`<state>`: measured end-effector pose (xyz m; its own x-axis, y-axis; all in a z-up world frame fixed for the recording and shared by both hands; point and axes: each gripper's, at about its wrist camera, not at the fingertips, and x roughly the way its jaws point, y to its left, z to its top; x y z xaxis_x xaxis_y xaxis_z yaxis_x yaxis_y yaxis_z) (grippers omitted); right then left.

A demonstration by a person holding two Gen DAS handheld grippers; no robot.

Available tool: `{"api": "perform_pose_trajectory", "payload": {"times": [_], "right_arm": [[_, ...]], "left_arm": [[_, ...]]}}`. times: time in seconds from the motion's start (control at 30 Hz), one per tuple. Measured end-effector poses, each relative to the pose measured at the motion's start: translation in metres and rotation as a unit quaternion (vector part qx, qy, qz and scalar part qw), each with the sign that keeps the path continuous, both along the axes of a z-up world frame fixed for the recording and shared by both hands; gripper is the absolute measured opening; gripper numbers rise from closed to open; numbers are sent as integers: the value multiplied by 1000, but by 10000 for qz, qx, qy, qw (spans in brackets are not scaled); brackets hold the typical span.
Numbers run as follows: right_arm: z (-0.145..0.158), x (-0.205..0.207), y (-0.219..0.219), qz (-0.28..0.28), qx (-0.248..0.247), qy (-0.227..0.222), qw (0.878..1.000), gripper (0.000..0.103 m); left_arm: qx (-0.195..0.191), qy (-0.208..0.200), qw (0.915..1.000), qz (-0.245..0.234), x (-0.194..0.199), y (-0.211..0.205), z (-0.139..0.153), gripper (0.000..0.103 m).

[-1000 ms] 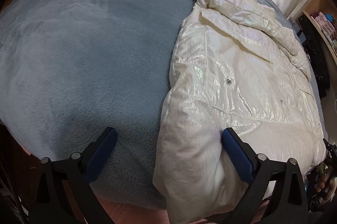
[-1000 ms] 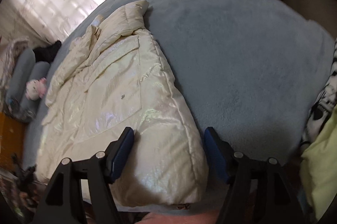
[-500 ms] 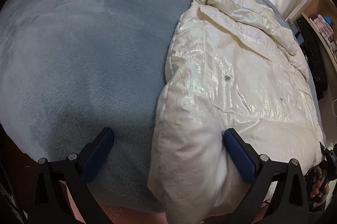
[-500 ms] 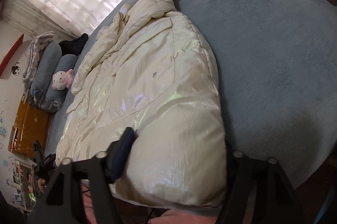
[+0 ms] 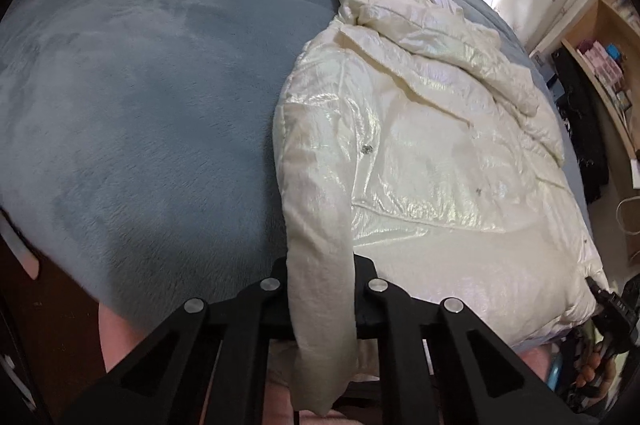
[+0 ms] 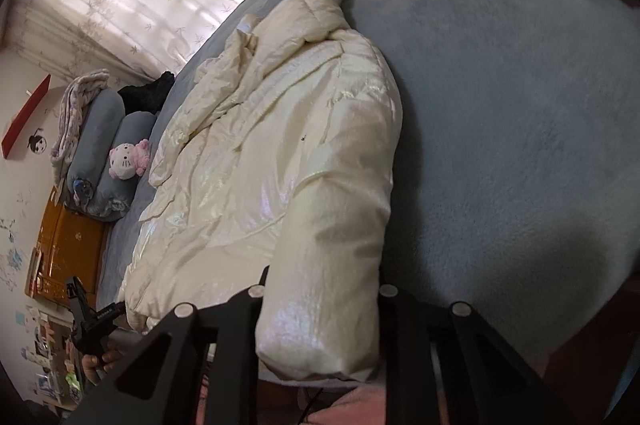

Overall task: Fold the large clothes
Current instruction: 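Lift the hem and fold it toward the collar with both grippers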

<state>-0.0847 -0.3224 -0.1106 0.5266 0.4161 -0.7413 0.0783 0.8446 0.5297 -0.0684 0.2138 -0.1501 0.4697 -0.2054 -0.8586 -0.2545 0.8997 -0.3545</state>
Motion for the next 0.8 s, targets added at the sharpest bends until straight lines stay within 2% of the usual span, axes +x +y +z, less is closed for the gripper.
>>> {"api": "perform_pose_trajectory", "payload": {"times": [0.2,0.37,0.47,0.6,0.7,0.8], "right_arm": [[33,-15,-3,131,-73,-181,9997,19],[65,-21,-12,144,117,-517,9985,19],[85,-9,-11,180,241,-791,9964,19],[110,18,-10,207,479,-1195,9915,19],[126,48,-12,113,801,-1425,9865,19],[138,86,-18,-53,1010,-1646,9812,19]], "left_arm": [[-321,137,9993,115,-18,11,16,9],[-854,-290,9957,207,-25,23,56,9],[-1050,-759,9914,181,-9,27,88,9],[-1054,-1290,9860,17,24,25,125,9],[-1083,-1520,9824,61,55,28,142,9],[-1104,-1647,9795,362,99,42,149,9]]}}
